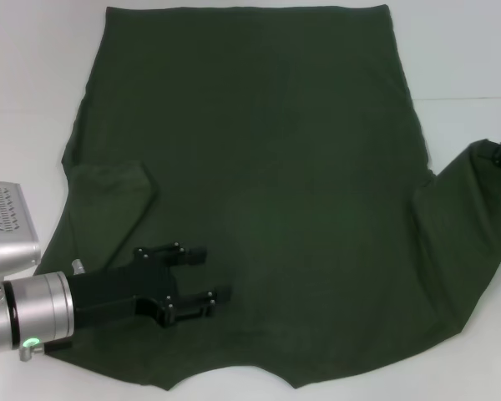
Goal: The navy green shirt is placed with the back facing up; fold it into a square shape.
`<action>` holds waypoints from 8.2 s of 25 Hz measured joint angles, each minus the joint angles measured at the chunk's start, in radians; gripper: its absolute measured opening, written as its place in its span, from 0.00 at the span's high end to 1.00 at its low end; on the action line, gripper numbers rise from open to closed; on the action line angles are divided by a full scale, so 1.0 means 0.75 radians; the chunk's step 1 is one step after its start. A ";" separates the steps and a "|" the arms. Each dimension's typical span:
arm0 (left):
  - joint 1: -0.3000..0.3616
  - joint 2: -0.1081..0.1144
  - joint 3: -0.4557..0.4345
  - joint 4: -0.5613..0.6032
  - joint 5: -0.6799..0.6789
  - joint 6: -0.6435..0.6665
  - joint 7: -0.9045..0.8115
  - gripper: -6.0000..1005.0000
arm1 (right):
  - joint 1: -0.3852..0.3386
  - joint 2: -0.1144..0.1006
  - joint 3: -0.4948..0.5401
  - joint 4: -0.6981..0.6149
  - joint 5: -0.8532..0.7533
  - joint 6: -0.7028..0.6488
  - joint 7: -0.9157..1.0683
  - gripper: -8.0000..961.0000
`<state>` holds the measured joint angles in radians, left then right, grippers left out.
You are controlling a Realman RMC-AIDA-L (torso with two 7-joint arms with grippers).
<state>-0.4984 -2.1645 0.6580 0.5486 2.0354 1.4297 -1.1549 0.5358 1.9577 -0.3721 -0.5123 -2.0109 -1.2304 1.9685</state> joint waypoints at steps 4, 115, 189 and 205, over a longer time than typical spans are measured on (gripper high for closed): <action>-0.001 0.000 0.000 0.000 0.000 0.000 -0.004 0.27 | 0.050 0.016 -0.063 0.009 0.000 -0.004 0.003 0.93; 0.250 -0.006 -0.317 0.582 0.501 0.119 -0.441 0.27 | 0.110 0.163 -0.541 0.012 0.256 -0.345 -0.646 0.04; 0.199 -0.006 -0.292 0.534 0.355 0.197 -0.493 0.93 | -0.219 -0.028 -0.499 -0.102 0.120 -0.489 0.078 0.07; 0.194 -0.001 -0.292 0.522 0.345 0.194 -0.485 0.93 | -0.241 -0.023 -0.392 -0.095 -0.131 -0.436 0.178 0.10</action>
<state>-0.3528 -2.1656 0.4392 0.9403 2.2945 1.5753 -1.5183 0.3552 1.9406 -0.6661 -0.5832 -2.1090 -1.5573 2.1019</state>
